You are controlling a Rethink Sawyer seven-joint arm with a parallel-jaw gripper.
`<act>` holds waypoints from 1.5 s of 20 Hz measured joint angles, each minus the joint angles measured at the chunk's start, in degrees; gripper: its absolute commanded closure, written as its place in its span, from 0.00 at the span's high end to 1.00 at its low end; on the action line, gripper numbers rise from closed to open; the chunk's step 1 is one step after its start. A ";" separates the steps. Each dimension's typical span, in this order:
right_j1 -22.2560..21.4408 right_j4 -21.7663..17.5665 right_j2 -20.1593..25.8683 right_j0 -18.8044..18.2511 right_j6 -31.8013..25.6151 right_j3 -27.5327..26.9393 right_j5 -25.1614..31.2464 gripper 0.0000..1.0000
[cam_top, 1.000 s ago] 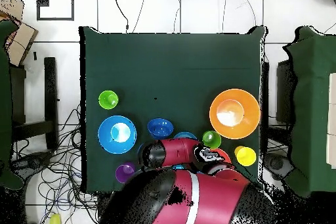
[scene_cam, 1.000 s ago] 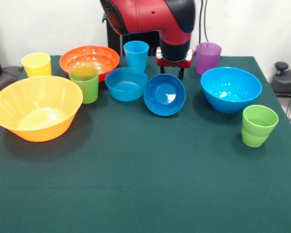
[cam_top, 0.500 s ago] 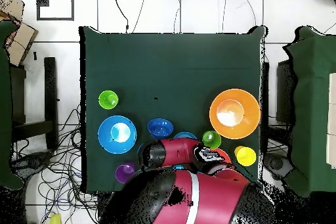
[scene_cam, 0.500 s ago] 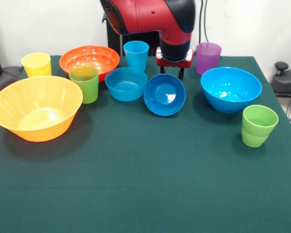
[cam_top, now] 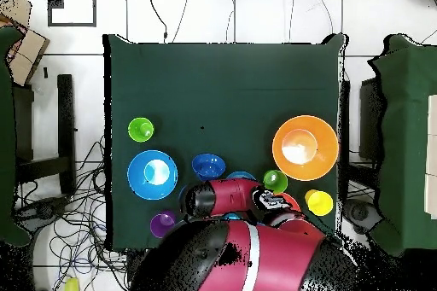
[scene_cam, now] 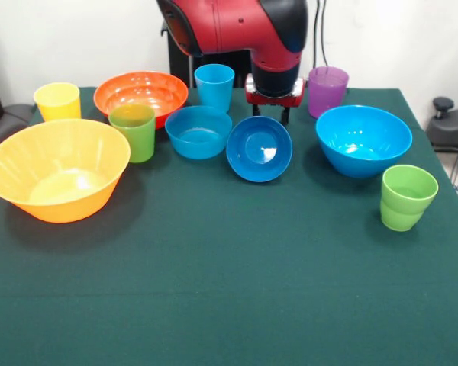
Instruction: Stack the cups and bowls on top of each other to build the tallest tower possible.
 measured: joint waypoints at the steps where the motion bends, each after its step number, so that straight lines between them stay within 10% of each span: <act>1: 0.01 -0.01 0.02 0.00 0.00 -0.05 0.13 1.00; 30: 0.18 0.00 -0.05 0.51 0.00 -0.95 1.69 1.00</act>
